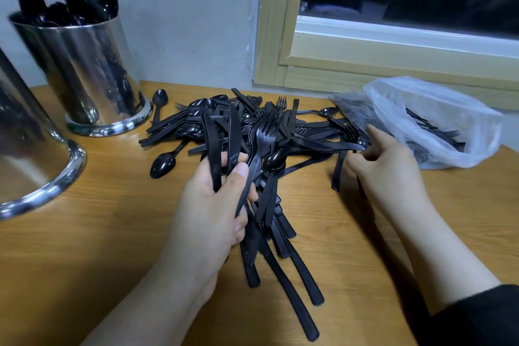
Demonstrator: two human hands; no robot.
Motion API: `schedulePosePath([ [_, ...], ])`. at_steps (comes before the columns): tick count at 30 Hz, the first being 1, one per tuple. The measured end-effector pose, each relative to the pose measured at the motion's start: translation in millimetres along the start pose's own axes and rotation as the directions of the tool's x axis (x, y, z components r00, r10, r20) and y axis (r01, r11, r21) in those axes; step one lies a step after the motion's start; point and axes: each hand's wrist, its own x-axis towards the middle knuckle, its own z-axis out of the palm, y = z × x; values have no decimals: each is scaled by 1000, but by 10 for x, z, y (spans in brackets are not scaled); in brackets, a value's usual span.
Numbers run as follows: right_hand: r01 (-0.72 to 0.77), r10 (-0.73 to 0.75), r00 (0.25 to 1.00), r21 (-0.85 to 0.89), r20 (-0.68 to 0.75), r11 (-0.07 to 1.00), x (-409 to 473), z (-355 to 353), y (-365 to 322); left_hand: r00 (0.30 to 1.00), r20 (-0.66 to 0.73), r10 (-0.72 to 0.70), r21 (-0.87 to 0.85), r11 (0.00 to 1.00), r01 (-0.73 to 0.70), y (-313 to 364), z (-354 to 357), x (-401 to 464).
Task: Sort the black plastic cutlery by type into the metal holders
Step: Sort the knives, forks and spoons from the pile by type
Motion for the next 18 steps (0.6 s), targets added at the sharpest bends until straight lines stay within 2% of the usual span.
schedulePosePath([
  [3, 15, -15, 1000, 3, -12, 1000, 34, 35, 63, 1000, -3, 6, -3, 1000, -6, 3, -9, 1],
  [7, 3, 4, 988, 45, -152, 999, 79, 24, 124, 1000, 3, 27, 25, 999, -27, -20, -17, 45],
  [10, 16, 27, 958, 145, -287, 989, 71, -14, 106, 1000, -2, 20, 14, 1000, -20, -12, -21, 28],
  [12, 59, 25, 945, 246, -325, 967, 54, -34, 59, 1000, -9, 11, 8, 1000, -11, 10, -13, 2],
  [14, 103, 10, 961, 393, -276, 914, -14, 5, -40, 1000, -16, 4, 12, 1000, -4, 22, -13, -4],
  [15, 93, 9, 978, 480, -207, 872, -80, 38, -110, 1000, -18, -1, 14, 1000, 1, 20, -12, 2],
  [18, -77, -41, 990, 748, 137, 659, -370, 192, -375, 999, -27, -18, 13, 1000, 19, 30, 4, 3],
])
